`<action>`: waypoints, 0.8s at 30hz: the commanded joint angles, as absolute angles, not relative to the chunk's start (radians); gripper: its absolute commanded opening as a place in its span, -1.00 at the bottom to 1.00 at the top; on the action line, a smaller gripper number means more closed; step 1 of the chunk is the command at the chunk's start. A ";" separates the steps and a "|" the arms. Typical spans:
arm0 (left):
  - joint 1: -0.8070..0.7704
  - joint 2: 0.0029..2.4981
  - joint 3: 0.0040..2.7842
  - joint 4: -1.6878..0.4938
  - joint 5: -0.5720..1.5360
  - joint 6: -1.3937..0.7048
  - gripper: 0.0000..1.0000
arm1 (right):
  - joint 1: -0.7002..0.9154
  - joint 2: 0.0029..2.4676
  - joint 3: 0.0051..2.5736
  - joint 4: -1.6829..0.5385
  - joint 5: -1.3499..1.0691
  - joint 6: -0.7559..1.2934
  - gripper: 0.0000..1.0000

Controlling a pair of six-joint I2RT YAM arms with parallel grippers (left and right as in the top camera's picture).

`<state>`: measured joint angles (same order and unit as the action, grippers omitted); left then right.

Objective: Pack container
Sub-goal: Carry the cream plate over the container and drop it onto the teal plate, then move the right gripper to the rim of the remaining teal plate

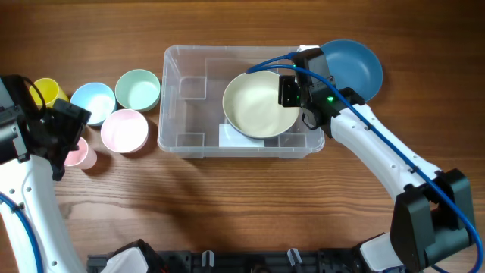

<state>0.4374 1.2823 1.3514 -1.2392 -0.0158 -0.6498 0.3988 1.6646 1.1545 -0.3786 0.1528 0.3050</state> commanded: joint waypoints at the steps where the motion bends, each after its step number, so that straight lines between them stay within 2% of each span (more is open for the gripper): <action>1: 0.443 1.266 1.367 -1.240 -0.008 -0.663 1.00 | 0.400 1.607 1.188 -0.372 0.134 0.288 0.32; 8: 0.443 1.266 1.367 -1.240 -0.008 -0.663 1.00 | 0.368 1.459 1.237 -0.464 0.232 0.365 0.23; 14: 0.443 1.266 1.367 -1.240 -0.008 -0.663 1.00 | 0.218 1.335 1.243 -0.614 0.363 0.430 0.18; 17: 0.443 1.266 1.367 -1.240 -0.008 -0.663 1.00 | 0.093 1.324 1.243 -0.680 0.344 0.460 0.20; 21: 0.443 1.266 1.367 -1.240 -0.008 -0.663 1.00 | -0.107 1.363 1.242 -0.719 0.178 0.463 0.20; 24: 0.443 1.266 1.367 -1.240 -0.008 -0.663 0.99 | -0.195 1.421 1.242 -0.709 0.062 0.463 0.19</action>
<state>0.4374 1.2823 1.3514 -1.2392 -0.0158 -0.6498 -0.1078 1.3552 1.2331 -0.7120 0.2173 0.4419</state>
